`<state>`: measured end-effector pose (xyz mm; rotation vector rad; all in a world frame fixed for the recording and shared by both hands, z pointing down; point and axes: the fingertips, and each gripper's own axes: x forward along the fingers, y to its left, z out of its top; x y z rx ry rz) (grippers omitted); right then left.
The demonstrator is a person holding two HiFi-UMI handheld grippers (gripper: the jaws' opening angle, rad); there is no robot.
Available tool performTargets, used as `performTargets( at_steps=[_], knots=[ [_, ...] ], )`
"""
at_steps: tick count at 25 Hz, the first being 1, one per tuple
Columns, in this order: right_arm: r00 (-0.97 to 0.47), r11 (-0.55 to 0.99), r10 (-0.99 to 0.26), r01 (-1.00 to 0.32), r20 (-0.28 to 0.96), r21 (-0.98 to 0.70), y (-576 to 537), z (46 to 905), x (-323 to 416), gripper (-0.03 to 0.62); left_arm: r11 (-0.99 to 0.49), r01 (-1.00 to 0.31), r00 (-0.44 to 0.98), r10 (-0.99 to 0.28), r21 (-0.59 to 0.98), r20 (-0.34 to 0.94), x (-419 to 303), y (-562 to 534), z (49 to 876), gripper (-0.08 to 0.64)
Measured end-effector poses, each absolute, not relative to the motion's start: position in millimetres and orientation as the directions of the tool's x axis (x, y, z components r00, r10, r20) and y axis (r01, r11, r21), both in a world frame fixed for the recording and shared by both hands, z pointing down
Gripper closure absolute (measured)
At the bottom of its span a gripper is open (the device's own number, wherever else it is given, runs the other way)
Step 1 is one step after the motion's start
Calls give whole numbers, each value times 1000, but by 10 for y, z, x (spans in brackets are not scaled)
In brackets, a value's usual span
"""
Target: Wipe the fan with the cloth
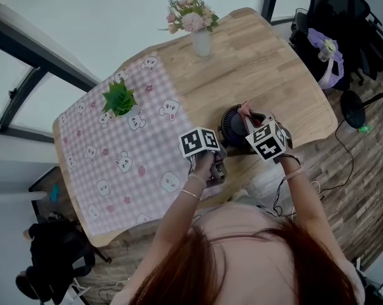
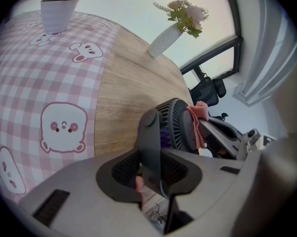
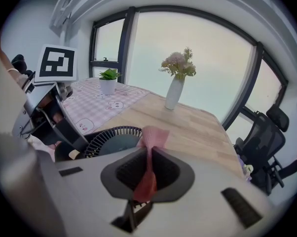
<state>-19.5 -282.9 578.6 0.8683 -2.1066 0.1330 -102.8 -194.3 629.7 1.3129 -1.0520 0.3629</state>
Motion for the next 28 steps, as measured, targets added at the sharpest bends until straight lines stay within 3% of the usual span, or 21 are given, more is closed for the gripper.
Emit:
performTargets(
  at_steps=[28],
  knots=[
    [-402,723,-559,-665,725,188,-2520,5779,-215,568,274,-743,528,-319,610,787,-1033,-1948,6295,453]
  ],
)
